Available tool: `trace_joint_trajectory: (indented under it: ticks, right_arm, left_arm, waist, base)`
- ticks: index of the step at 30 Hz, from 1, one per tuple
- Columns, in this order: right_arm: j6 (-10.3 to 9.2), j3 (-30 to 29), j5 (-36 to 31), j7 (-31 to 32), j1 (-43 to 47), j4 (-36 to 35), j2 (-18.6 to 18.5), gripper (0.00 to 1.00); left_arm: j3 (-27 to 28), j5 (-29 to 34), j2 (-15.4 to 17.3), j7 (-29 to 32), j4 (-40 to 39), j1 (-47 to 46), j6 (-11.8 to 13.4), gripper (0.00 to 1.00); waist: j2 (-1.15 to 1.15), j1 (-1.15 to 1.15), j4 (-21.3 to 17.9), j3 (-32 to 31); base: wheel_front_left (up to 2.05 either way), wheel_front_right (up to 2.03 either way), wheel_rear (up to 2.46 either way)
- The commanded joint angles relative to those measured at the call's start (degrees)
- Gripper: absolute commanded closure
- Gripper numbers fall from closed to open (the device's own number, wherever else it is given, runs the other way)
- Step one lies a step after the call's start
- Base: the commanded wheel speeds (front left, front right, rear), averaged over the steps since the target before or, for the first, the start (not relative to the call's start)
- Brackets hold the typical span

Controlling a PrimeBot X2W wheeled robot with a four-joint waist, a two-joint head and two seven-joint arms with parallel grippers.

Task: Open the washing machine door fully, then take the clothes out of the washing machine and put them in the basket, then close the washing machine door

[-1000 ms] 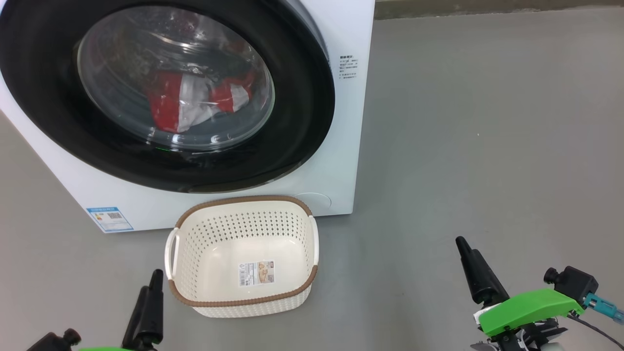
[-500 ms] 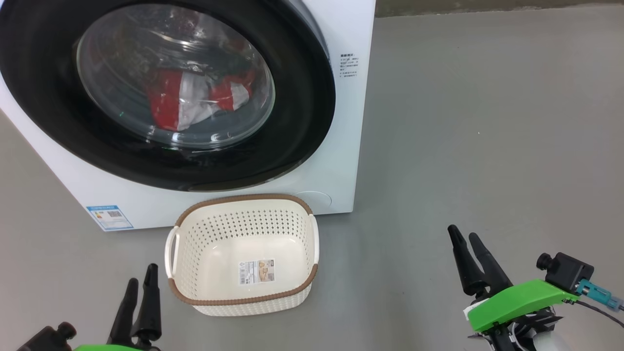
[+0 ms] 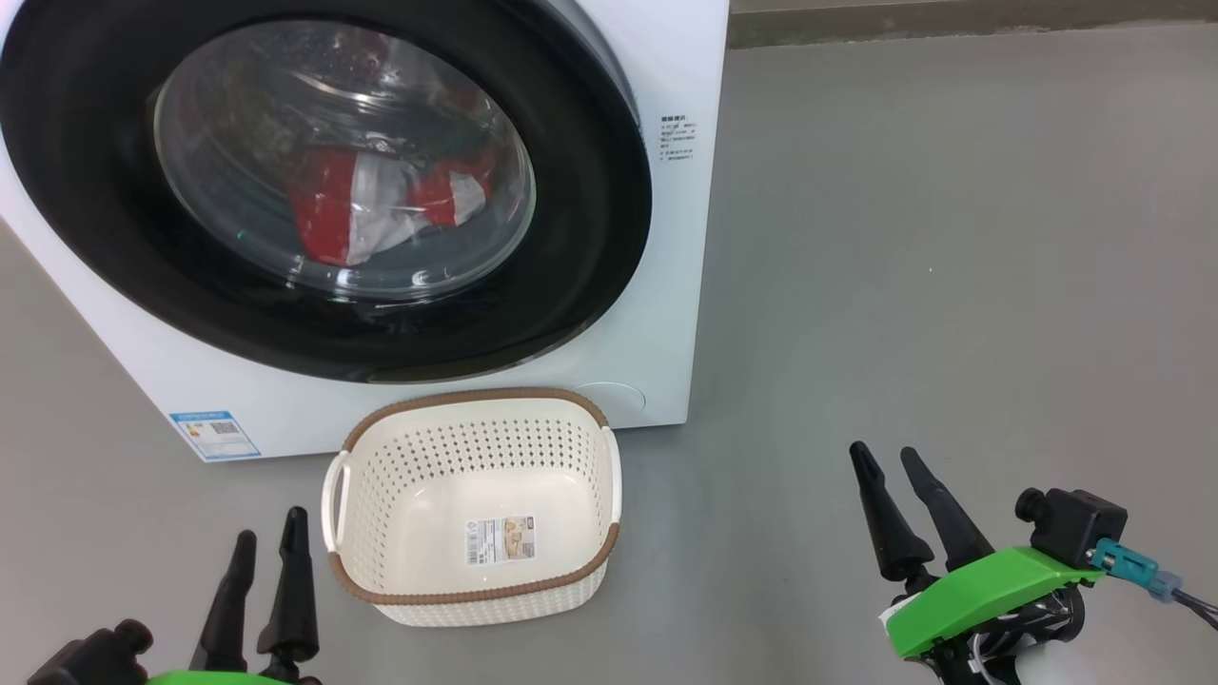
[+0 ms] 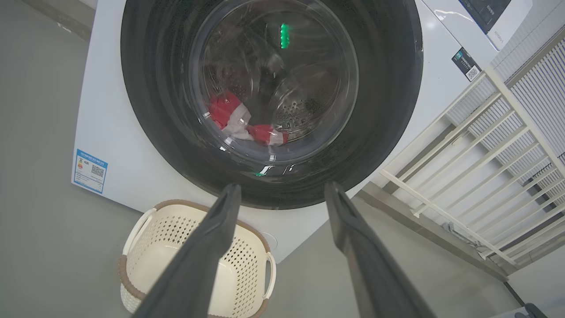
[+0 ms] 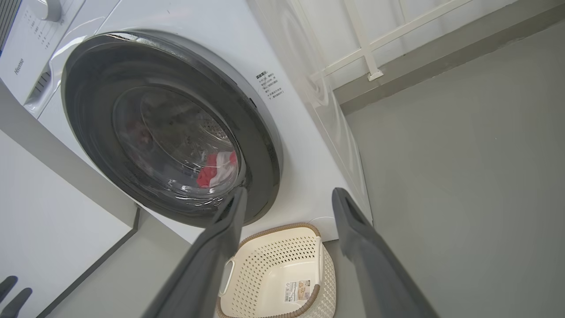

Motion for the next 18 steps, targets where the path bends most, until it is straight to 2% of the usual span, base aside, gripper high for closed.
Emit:
trace_joint_trajectory:
  ticks: [1,18]
  right_arm:
    - [-0.03,1.1,-1.7,-0.9,-2.9,-1.4,-0.5,0.00]
    - [-0.03,2.3,-14.5,-3.8,-4.1,-3.0,-0.7,0.00]
  left_arm:
    - [1.5,1.5,1.1,-0.8,-1.8,-1.3,-0.3,0.00]
    - [2.5,12.8,1.4,-3.7,-3.5,-1.3,-0.3,0.00]
  waist:
    - [0.00,0.00,0.0,0.0]
    - [0.00,0.00,-0.2,0.0]
  base:
    - [0.00,0.00,0.00]
    - [0.00,0.00,0.00]
